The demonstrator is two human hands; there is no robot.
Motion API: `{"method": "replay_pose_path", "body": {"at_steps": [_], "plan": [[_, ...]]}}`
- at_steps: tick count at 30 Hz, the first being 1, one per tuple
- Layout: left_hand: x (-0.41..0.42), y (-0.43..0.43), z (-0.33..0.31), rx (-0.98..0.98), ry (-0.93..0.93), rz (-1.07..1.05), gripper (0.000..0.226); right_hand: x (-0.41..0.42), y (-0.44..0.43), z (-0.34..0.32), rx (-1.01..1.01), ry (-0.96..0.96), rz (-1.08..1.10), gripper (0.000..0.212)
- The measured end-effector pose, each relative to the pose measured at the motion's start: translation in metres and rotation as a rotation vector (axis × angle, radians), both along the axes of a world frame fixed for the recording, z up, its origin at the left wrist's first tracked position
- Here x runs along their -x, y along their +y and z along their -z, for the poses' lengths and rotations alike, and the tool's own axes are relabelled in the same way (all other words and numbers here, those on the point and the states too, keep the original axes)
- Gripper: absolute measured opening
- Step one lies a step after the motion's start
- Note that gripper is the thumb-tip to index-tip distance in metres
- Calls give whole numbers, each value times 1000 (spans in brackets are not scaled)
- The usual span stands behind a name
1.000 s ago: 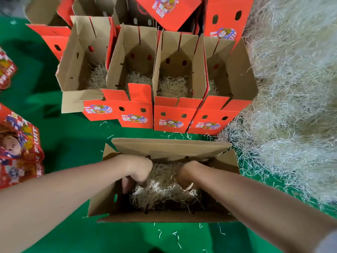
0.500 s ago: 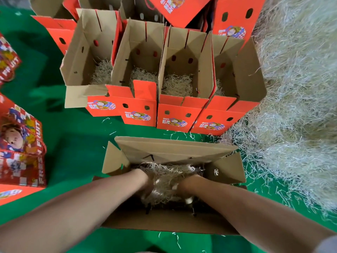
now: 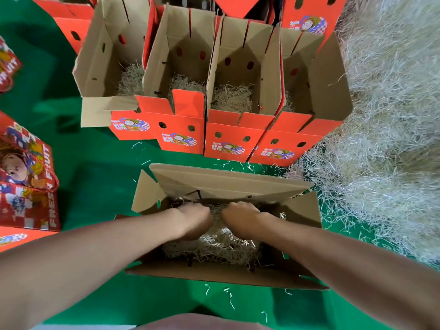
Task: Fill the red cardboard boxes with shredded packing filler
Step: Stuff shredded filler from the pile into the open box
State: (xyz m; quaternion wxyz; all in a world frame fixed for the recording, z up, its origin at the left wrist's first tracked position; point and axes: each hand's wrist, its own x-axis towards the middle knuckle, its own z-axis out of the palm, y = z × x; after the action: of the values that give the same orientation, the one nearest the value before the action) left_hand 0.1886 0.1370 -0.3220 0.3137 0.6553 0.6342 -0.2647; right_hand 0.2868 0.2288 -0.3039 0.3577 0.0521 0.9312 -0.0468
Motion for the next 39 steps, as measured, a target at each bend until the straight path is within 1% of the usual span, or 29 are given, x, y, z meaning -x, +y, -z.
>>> {"method": "replay_pose_path", "body": {"at_steps": [1, 3, 4, 5, 7, 8, 10, 11, 12, 14, 15, 16, 17, 18, 19, 21, 22, 23, 24, 26, 28, 29, 30, 31, 32, 34, 36, 38, 39], "plan": [[-4, -2, 0, 57, -11, -65, 29, -2, -1, 3, -38, -37, -63, 28], [-7, -11, 17, 252, 4, -129, 44, -11, 0, 17, -83, -257, -235, 35], [-5, -17, 21, 313, 10, -74, 50, -16, 3, 23, -94, -379, -275, 41], [-2, -23, 21, 358, -11, 0, 54, -20, 8, 24, -89, -474, -252, 46], [5, -29, 24, 441, -6, 60, 61, -26, 17, 25, -63, -573, -223, 44], [7, -30, 24, 464, 4, 64, 61, -27, 20, 26, -40, -555, -211, 42], [3, -27, 15, 454, 7, 150, 46, -26, 22, 23, 30, -417, -120, 46], [0, -23, 10, 373, 10, 178, 37, -24, 21, 21, 55, -309, -39, 46], [-3, -19, 5, 234, 15, 173, 33, -21, 19, 18, 45, -171, 6, 43], [-6, -10, 1, -41, -18, 121, 31, -15, 10, 9, -31, 64, -18, 32], [-7, -7, 2, -107, -62, 86, 32, -14, 5, 7, -31, 118, -33, 31], [-7, -7, 4, -112, -104, 39, 35, -14, 1, 7, -8, 121, -46, 33], [-7, -8, 8, -58, -128, -4, 40, -17, -1, 10, 25, 63, -68, 36], [-4, -12, 14, 63, -130, -33, 45, -20, -1, 13, 52, -65, -114, 40], [1, -17, 22, 205, -110, -52, 49, -25, -1, 17, 62, -249, -180, 43], [9, -26, 28, 420, -45, -80, 44, -36, 1, 24, 25, -567, -276, 43], [11, -28, 28, 502, -17, -69, 40, -40, 2, 26, 13, -634, -281, 42], [13, -27, 29, 546, 7, 1, 39, -42, 3, 27, 12, -657, -282, 41], [12, -24, 28, 549, 47, 69, 39, -42, 2, 26, 11, -664, -288, 39], [6, -17, 27, 341, 65, 148, 39, -38, -2, 24, -20, -627, -322, 34], [4, -12, 21, 41, 34, 112, 32, -31, -9, 20, -59, -429, -350, 31], [4, -9, 17, -82, -17, 52, 28, -28, -12, 17, -54, -302, -332, 31], [7, -9, 18, -147, -64, -34, 24, -26, -15, 16, -31, -189, -297, 33], [8, -8, 13, -161, -94, -125, 20, -25, -17, 15, 2, -96, -263, 37], [10, -8, 12, -96, -107, -163, 19, -24, -20, 16, 39, -34, -233, 44], [10, -13, 12, 143, -133, -124, 21, -25, -23, 19, 60, -21, -206, 56], [10, -22, 19, 457, -110, -16, 17, -32, -21, 27, 13, -123, -176, 60], [12, -27, 25, 627, -57, 22, 19, -40, -14, 34, -17, -245, -107, 60], [14, -27, 23, 691, -7, 59, 22, -44, -10, 37, -33, -300, -86, 66]]}}
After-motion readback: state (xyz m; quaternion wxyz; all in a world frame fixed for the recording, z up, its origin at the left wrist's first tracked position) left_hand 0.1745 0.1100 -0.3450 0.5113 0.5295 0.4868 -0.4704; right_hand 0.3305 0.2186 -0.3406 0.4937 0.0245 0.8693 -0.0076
